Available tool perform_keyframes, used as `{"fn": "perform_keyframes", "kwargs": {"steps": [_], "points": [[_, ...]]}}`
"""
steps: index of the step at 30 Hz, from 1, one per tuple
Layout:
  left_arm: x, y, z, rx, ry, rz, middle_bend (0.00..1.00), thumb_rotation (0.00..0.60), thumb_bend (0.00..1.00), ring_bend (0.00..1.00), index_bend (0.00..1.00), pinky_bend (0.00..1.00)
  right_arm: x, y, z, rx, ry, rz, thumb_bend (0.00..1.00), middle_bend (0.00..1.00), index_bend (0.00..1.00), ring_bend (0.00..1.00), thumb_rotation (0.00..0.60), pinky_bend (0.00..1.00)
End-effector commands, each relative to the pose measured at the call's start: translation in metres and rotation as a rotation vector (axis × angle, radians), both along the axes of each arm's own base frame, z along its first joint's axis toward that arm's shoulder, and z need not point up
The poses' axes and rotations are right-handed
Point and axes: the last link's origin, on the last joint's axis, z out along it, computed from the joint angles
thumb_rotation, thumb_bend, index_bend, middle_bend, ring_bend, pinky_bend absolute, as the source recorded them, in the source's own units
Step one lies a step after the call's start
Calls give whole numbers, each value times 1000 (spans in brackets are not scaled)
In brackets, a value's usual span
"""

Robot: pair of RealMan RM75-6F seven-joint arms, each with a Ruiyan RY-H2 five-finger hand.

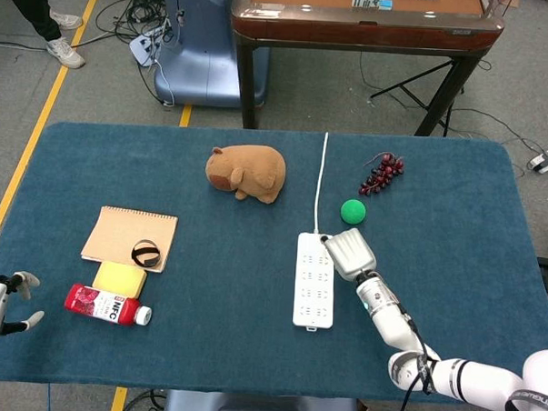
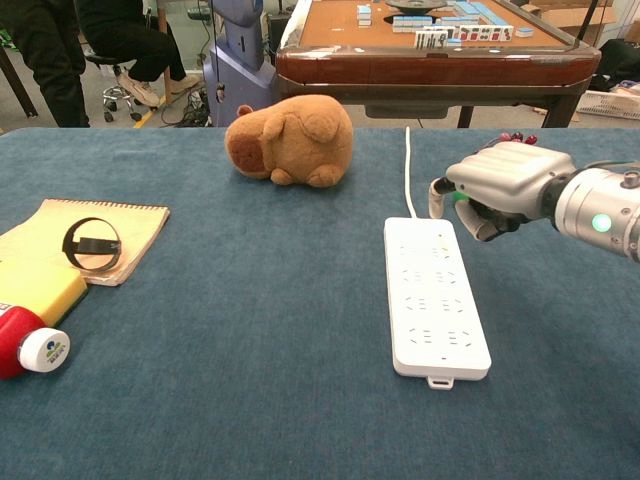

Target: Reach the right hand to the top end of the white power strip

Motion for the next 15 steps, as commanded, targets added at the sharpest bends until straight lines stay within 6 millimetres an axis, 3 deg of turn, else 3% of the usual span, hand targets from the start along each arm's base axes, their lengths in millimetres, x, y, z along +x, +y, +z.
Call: {"fn": "perform_keyframes", "kwargs": {"steps": [1,15], "points": [[-1,0,1,5,-1,3,554,600,163,436,516,648,1,0,-5,9,2,0,771,1000,319,1000,600,1000],[-3,0,2,7,0,12,555,600,163,436,516,648,4,-1,-14,23,1,3,770,1000,320,1000,600,1000]]}}
